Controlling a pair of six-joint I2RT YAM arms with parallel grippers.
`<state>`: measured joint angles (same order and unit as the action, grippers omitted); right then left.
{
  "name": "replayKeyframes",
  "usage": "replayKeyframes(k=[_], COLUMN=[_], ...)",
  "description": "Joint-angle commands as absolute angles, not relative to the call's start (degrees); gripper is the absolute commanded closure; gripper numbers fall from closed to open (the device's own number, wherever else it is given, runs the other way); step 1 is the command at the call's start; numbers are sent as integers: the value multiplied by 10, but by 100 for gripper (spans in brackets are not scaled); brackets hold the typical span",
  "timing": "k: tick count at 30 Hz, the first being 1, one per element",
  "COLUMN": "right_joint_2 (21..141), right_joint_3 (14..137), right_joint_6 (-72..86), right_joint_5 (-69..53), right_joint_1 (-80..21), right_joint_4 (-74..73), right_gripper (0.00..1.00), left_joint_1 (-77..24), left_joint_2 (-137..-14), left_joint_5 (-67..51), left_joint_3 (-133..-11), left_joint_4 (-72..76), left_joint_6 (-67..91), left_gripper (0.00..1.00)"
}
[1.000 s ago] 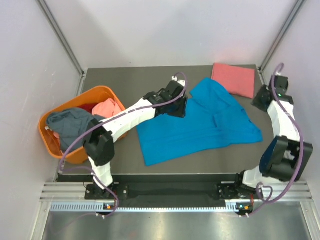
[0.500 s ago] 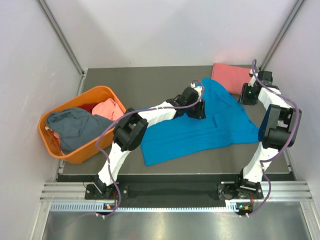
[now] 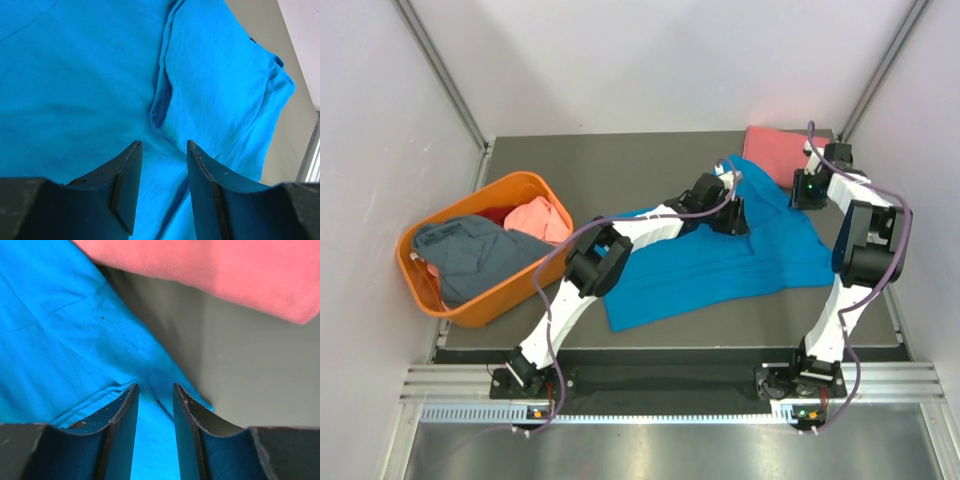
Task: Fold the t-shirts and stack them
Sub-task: Fold the tshirt
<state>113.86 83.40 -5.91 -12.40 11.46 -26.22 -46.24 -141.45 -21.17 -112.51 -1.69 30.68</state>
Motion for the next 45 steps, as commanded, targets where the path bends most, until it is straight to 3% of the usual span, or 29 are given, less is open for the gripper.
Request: replayKeyframes(k=[1,5,7,9,13,15,45], right_joint_2=[1150,1151,1150,1143,1124,1115,1109], right_joint_3=[860,856,853,850,835,824,850], right_joint_6=[-80,-82,-82,-82,-83,-83,-117], right_joint_5=[-140,-148,-147,-145,-140,-139,-80], right_joint_1=[106,100,98,95,91,90,26], right_joint_4=[-248,-237,-234,-228,-211,-195,-117], right_gripper=[65,69,78,85,100,100,100], left_joint_1=[-466,-468,-469,-469,-469,-468,-469], left_joint_2=[-1436,-1446,-1448,-1453,-1456,-1456,-1326], left_joint_5=[-235,-236,-238,-243,-252,-257,-118], left_joint_3=[-1164,-1172,-1173,-1182,-1187,-1187,-1066], left_joint_4=[17,18,22,23,22,24,22], left_joint_6=[317,317,318,319,321,322,328], left_gripper=[54,55,58,64,89,100,100])
